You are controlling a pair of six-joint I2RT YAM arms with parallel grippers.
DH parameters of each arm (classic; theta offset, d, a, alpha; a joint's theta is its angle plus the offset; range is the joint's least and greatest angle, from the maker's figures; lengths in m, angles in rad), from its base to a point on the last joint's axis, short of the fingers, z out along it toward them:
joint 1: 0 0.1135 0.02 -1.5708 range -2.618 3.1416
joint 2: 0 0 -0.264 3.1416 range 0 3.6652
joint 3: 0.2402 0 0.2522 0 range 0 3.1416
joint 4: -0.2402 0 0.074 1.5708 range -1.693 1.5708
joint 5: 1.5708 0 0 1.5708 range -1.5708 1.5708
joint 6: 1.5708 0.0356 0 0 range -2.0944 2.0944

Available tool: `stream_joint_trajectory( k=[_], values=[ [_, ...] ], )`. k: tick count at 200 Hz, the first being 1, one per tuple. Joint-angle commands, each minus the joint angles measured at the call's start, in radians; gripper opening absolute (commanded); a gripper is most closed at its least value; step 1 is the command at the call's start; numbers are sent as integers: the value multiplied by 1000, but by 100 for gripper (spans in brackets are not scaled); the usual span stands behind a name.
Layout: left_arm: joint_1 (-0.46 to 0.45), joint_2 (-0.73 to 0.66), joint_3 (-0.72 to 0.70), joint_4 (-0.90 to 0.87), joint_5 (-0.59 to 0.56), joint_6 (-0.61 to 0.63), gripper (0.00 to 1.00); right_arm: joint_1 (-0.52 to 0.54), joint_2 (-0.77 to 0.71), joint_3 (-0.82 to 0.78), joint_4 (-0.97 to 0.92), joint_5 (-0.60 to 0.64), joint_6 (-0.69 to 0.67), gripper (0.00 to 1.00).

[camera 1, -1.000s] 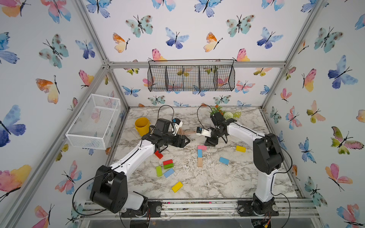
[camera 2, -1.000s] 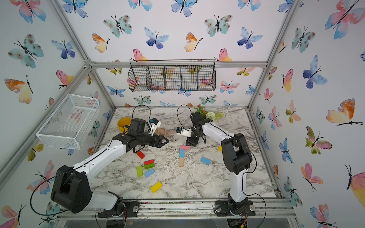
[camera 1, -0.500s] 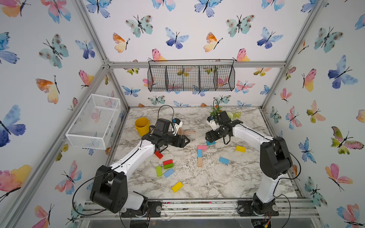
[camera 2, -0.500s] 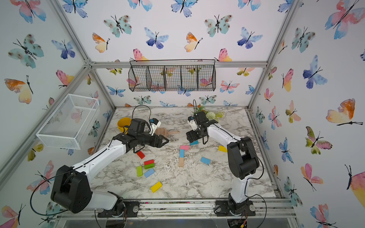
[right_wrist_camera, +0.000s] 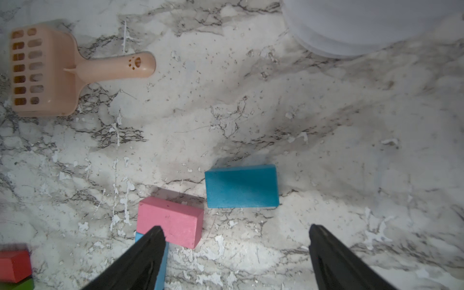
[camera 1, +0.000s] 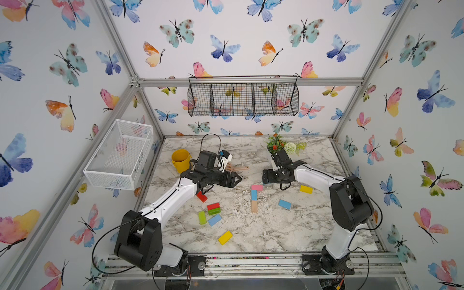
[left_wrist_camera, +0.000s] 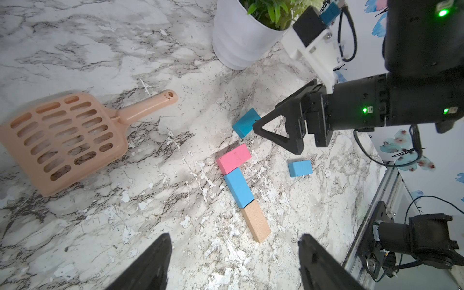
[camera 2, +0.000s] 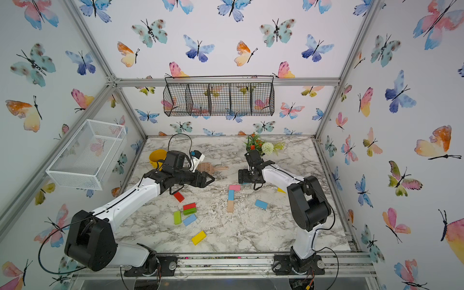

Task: Assemble the letter c with building blocks
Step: Pick up the building block from the center of the board.

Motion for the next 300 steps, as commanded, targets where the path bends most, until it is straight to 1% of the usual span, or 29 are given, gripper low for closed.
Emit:
stream_joint_trajectory(
  k=[1, 29, 49, 81, 131, 173, 189, 208, 224, 256, 271, 273, 278, 300],
  values=[
    [-4, -11, 24, -17, 4, 2, 80, 8, 40, 20, 20, -2, 36, 89],
    [-4, -10, 24, -16, 8, 2, 80, 17, 75, 64, -22, 68, 36, 90],
    [-4, -10, 25, -17, 9, 2, 80, 17, 98, 79, -33, 87, 35, 90],
    [-4, -15, 24, -16, 15, 1, 80, 18, 127, 84, -21, 67, 24, 83],
    [-6, -18, 17, -16, 17, -7, 80, 23, 150, 80, -11, 60, 18, 83],
    [-27, -12, 12, -16, 24, -22, 80, 28, 169, 100, -30, 82, 5, 83],
    [-37, -15, 11, -15, 23, -27, 80, 27, 174, 107, -35, 83, -5, 79],
    [-39, -22, 10, -16, 23, -30, 81, 28, 175, 107, -34, 84, -13, 79],
    [-40, -32, 4, -15, 17, -29, 81, 27, 176, 110, -37, 86, -19, 77],
    [-40, -48, -5, -22, -2, -17, 81, 33, 173, 107, -40, 86, -27, 68],
    [-39, -56, -5, -31, -3, -5, 81, 34, 175, 110, -45, 86, -30, 67],
    [-39, -57, -5, -31, -29, -3, 81, 34, 176, 111, -46, 86, -30, 67],
    [-40, -59, -5, -31, -42, -1, 81, 35, 179, 112, -49, 86, -31, 67],
    [-39, -67, -12, -31, -42, -1, 81, 41, 193, 125, -63, 88, -38, 67]
  ],
)
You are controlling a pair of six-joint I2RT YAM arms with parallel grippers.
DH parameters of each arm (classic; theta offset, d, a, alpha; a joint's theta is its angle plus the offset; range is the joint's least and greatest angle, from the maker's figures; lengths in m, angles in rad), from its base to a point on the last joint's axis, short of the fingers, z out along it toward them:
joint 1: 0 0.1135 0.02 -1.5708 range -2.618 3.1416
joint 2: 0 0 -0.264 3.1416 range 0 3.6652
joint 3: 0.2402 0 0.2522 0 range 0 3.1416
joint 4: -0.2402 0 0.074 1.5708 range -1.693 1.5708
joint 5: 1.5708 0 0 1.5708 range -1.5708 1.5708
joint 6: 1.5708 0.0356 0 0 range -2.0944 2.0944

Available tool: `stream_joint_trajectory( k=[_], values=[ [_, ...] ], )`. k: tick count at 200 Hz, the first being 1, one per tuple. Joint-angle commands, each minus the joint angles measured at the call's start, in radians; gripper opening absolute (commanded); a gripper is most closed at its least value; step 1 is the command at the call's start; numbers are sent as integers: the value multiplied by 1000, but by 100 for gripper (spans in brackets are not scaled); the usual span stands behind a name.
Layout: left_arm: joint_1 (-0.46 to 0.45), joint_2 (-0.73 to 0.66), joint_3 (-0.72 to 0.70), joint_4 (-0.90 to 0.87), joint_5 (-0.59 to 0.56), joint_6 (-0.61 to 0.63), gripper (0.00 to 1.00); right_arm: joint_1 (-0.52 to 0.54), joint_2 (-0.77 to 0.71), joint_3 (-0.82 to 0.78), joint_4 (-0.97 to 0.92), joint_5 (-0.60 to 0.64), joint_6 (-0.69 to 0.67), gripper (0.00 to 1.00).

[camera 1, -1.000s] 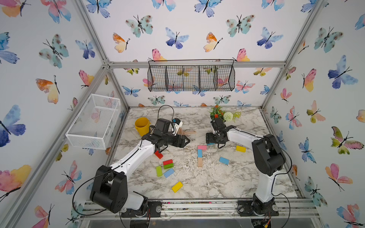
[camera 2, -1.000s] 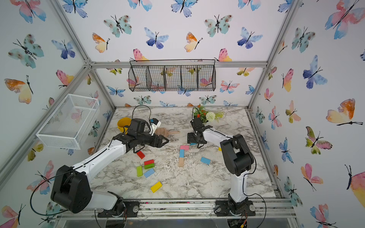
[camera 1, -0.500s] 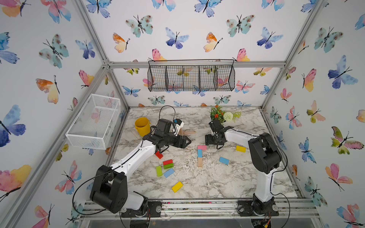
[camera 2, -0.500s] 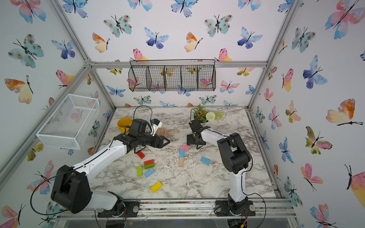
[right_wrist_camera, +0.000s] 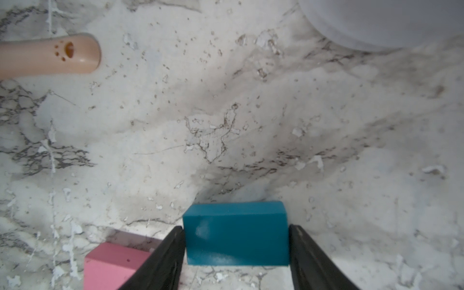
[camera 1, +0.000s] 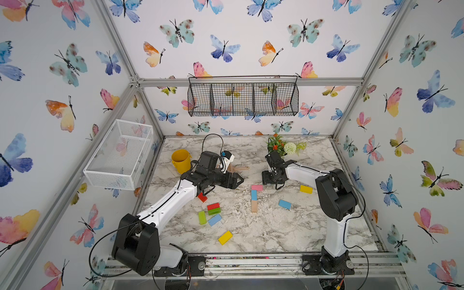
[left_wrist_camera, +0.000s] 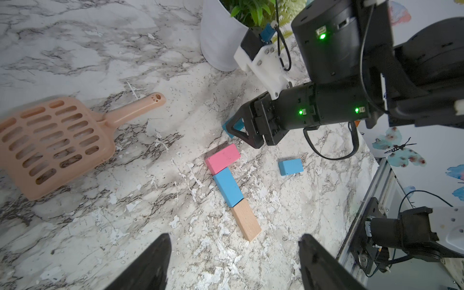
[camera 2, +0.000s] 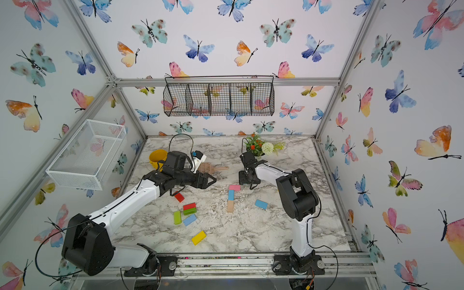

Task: Assemble the letter c with building blocks
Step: Pick up the building block from the center of the board.

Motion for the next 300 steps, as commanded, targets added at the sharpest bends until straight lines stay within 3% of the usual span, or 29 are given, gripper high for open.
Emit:
stream_joint_trajectory(
  k=[1, 172, 300],
  values=[
    [-2, -29, -13, -23, -23, 16, 81, 12, 32, 30, -40, 19, -16, 67],
    [-1, -69, -38, -25, -40, 24, 81, 24, 46, 36, -68, 54, -15, 69],
    [15, -67, -33, -24, -16, 14, 81, 99, -238, -119, -111, 63, 136, 66]
  ],
)
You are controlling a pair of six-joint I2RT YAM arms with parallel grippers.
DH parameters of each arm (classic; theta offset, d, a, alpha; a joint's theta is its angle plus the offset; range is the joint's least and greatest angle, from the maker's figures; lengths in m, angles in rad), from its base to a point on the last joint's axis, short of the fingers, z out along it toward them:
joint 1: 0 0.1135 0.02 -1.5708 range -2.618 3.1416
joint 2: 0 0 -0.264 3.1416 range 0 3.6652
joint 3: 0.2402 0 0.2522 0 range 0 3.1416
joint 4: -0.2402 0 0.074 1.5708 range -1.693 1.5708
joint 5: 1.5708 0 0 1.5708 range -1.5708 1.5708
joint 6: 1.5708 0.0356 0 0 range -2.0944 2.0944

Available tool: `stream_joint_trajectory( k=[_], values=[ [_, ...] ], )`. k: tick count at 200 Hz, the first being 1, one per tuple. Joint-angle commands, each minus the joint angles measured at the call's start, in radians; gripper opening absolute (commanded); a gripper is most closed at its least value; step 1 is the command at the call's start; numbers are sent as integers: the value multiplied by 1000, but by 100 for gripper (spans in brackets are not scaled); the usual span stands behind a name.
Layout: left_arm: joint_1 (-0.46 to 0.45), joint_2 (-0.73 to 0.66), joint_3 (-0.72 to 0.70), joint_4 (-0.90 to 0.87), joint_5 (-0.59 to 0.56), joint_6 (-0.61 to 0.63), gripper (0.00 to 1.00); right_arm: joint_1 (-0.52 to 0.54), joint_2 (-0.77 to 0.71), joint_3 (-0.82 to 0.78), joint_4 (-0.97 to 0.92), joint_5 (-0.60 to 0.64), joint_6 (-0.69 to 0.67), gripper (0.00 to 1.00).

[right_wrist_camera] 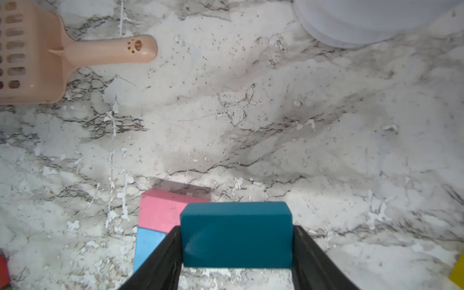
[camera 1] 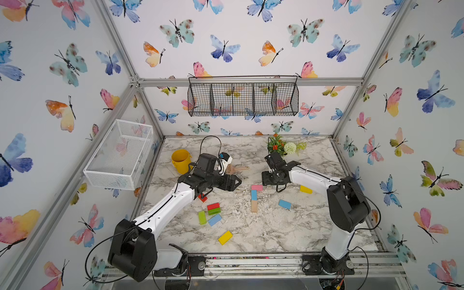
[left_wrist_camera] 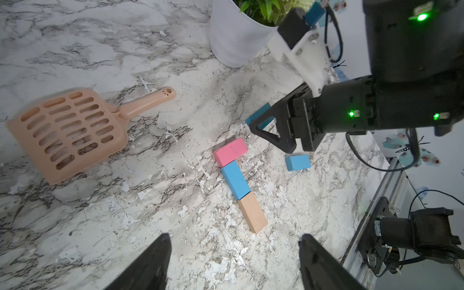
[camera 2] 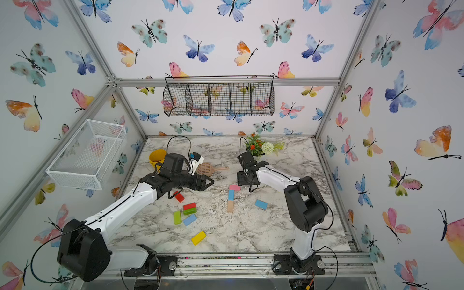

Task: Assemble the letter c with building blocks
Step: Pick up the building block from the center of the board, then assemble the building block at the center of the board.

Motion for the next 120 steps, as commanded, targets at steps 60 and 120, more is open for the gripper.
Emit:
stream_joint_trajectory(
  k=[60, 120],
  values=[
    [13, -28, 8, -5, 23, 6, 81, 205, -199, -157, -105, 65, 236, 66],
    [16, -30, 3, -2, 27, 1, 81, 407, -284, -263, -87, 89, 496, 66]
  ],
)
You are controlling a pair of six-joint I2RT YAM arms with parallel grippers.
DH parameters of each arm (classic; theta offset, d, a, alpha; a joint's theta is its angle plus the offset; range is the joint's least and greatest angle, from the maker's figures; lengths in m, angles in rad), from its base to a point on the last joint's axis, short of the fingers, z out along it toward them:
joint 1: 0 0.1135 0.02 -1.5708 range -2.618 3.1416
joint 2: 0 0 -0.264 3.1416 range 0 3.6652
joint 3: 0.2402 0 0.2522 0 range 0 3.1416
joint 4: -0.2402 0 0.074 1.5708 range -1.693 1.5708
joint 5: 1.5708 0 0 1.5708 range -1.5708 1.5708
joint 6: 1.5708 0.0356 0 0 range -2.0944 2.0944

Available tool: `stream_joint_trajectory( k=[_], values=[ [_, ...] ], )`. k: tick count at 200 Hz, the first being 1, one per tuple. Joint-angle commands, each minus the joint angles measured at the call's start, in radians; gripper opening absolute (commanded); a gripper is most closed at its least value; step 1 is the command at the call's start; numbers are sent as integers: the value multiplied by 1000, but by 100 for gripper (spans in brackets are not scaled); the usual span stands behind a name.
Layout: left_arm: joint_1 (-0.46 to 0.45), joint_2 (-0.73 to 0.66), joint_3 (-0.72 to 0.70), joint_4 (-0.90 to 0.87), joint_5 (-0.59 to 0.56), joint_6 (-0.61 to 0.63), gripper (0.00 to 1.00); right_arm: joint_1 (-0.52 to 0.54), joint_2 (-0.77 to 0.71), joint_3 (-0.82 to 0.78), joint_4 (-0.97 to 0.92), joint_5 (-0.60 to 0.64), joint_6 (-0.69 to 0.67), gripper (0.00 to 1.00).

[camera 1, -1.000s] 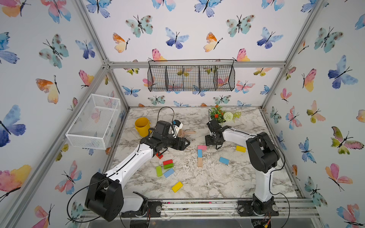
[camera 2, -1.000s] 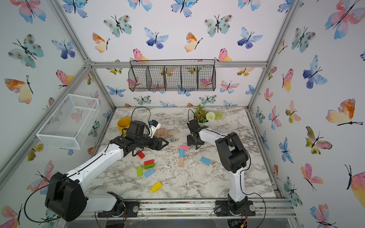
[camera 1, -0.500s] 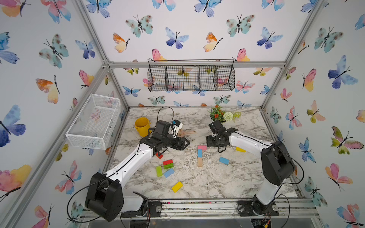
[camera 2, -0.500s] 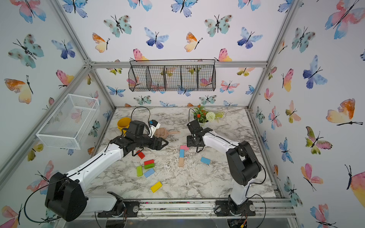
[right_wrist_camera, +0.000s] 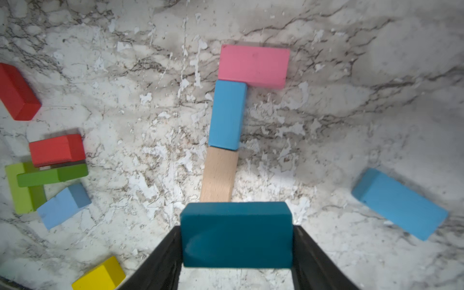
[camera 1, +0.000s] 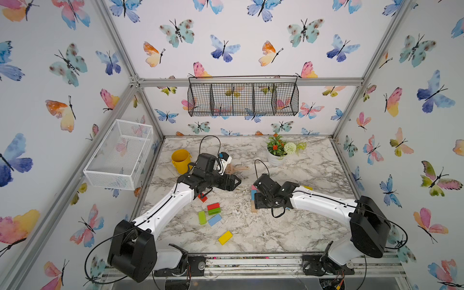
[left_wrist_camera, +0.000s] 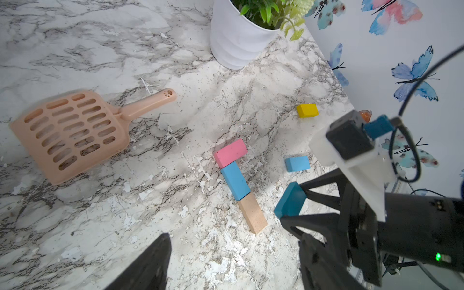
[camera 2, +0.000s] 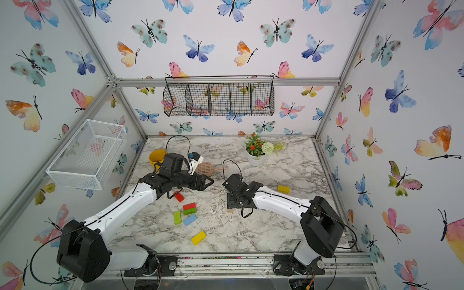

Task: Assemble the letter c with building blocks
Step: Assemble the building block at the center of the board.

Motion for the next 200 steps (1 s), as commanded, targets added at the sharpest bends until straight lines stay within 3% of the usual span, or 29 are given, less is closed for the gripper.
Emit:
stream_joint_trajectory(
  k=[1, 89, 200],
  values=[
    [7, -24, 2, -2, 22, 1, 81, 54, -38, -52, -8, 29, 157, 66],
    [15, -28, -5, 7, 22, -6, 81, 144, -1, -133, 20, 78, 365, 65],
    [25, -33, -9, 10, 22, -5, 81, 178, 146, -79, 46, 91, 372, 63]
  ],
)
